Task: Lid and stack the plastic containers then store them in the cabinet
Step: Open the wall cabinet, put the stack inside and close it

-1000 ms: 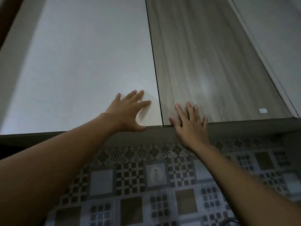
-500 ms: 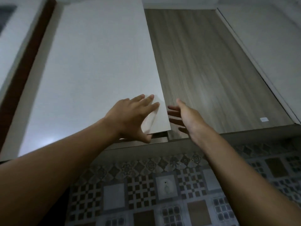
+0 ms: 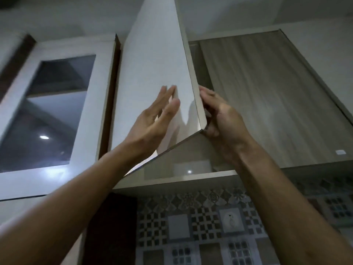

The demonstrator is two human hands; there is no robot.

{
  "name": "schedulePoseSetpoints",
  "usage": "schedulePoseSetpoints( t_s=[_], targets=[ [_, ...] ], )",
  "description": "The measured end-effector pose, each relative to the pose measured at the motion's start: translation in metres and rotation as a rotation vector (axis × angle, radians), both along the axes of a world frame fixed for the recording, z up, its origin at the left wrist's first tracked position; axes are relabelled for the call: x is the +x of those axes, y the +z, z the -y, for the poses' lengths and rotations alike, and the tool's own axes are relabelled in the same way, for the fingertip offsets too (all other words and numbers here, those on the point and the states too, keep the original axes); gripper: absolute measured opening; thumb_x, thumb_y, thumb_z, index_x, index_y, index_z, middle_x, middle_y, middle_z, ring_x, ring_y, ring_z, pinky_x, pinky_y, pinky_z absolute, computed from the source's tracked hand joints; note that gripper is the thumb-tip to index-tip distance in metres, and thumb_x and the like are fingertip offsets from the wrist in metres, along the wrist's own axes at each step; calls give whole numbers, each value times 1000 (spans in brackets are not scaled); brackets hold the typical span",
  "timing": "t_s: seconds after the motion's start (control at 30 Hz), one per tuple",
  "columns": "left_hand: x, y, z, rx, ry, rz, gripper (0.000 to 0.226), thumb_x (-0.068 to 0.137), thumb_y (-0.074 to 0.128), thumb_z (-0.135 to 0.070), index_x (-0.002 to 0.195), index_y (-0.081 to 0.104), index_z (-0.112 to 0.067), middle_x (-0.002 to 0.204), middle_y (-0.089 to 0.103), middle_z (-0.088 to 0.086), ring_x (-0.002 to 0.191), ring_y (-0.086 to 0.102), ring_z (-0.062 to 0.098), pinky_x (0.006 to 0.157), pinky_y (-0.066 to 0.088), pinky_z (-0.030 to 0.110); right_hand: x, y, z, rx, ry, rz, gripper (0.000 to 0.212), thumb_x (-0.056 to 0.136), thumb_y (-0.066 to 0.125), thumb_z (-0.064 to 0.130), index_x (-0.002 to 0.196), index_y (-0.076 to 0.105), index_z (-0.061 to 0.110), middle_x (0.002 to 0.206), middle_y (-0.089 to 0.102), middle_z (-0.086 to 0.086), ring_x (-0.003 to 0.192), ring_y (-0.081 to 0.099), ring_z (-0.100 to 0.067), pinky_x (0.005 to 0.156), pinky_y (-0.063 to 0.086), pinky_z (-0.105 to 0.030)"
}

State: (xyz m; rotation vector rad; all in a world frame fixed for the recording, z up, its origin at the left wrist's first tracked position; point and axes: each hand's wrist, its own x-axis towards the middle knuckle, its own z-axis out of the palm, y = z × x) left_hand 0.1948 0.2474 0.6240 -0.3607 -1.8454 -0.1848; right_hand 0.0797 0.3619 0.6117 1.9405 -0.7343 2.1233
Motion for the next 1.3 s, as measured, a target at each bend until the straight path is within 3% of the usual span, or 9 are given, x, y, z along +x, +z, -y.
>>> schedulePoseSetpoints(
  t_s=[0.1,0.27,0.47,0.57,0.67,0.8,1.07,1.2,1.3],
  targets=[
    [59,4,2,174,-96,-20,56,88,31,-63,140,39,-42,143,43,-19,126,43,-2,102,28,33,60,4,24,-46,46,-62,20,99,49,25,103,66,33,88,74,16,89,71,-8,76,60,-30],
    [154,8,7,377,-20,0,90,69,44,-80,143,39,-30,149,43,7,136,42,30,107,34,59,141,-1,82,-65,10,-122,27,97,55,29,123,63,32,118,67,12,102,64,3,88,56,-22],
    [253,0,30,510,141,-135,72,76,49,-72,132,54,-26,132,60,9,121,57,32,100,45,59,212,-19,168,54,42,-133,49,97,52,42,144,45,30,147,41,8,131,42,1,114,32,-26],
    [285,-14,44,372,541,-308,52,96,46,-46,145,35,-32,145,49,6,121,57,25,96,53,38,246,-30,209,100,-16,-173,54,97,44,50,149,32,38,158,22,12,143,26,-5,117,24,-31],
    [305,-31,64,313,629,-340,56,100,45,-27,151,22,-34,142,49,-6,104,60,5,73,52,8,273,-36,238,93,-93,-173,55,96,36,59,148,25,47,159,13,19,147,22,-8,119,23,-40],
    [306,-29,70,235,644,-332,58,100,47,-23,151,22,-32,145,49,-5,121,58,12,99,49,26,280,-36,254,-33,-155,-65,51,97,26,61,147,25,48,159,16,16,146,21,-8,120,19,-50],
    [298,-41,85,215,625,-477,56,98,50,-31,150,28,-30,151,41,-6,129,53,21,101,50,45,256,-52,242,73,-106,-140,45,99,36,52,144,36,44,155,27,18,140,32,-4,113,28,-33],
    [274,-92,108,452,573,-650,69,84,50,-62,144,27,-39,106,67,-10,99,69,20,91,54,49,224,-95,221,190,-152,-120,35,100,41,45,131,53,37,140,49,15,125,44,-1,109,38,-35],
    [240,-161,123,645,586,-526,62,85,50,-62,140,35,-37,90,64,-15,92,69,17,90,55,46,186,-156,211,325,-280,-116,34,98,44,45,128,57,36,137,54,12,124,50,-7,105,42,-35]
  ],
)
